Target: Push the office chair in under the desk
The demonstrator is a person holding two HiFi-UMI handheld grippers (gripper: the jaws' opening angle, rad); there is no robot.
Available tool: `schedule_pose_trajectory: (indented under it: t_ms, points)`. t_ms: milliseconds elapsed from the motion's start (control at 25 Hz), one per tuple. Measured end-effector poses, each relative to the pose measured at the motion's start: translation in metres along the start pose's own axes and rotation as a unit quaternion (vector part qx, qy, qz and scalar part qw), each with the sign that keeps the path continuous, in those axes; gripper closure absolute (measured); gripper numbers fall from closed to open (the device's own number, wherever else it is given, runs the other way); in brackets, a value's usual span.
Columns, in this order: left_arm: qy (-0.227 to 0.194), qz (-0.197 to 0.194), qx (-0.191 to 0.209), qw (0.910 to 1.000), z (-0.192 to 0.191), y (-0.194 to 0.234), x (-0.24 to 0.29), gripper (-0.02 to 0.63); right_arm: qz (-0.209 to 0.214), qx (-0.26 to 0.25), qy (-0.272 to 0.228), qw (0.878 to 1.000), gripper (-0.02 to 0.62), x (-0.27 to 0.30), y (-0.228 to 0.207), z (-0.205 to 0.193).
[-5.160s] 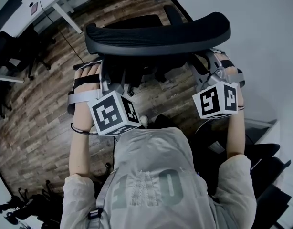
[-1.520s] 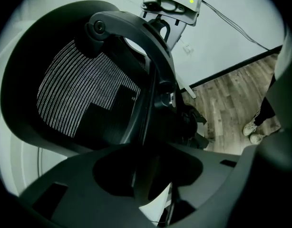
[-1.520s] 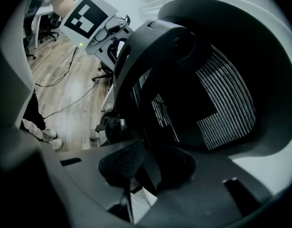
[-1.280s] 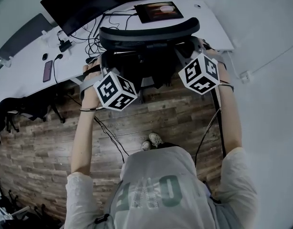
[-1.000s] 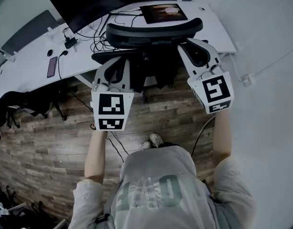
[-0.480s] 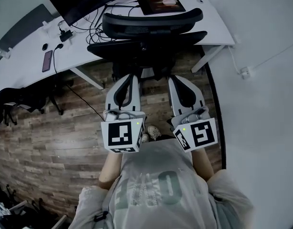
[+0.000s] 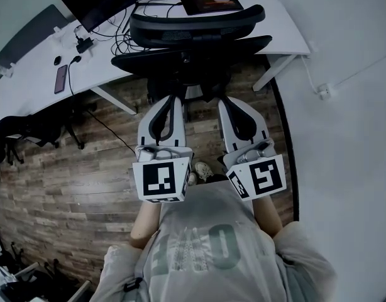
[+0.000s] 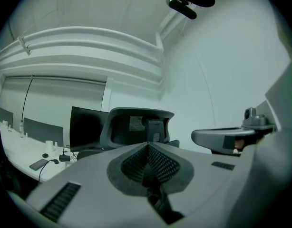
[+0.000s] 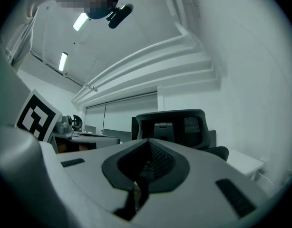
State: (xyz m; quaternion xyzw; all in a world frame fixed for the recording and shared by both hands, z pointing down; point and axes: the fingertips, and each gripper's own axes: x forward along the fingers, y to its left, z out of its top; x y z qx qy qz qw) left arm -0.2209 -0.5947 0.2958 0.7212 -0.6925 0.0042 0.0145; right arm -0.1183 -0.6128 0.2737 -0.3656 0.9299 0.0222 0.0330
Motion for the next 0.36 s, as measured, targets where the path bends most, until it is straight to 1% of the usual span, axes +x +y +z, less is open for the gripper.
schedule_pose_trajectory:
  t_ms: [360]
  points:
    - [0.008, 0.011, 0.006, 0.9999, -0.004, -0.002, 0.0, 0.59, 0.0, 0.009, 0.008, 1.0, 0.574, -0.001, -0.012, -0.005]
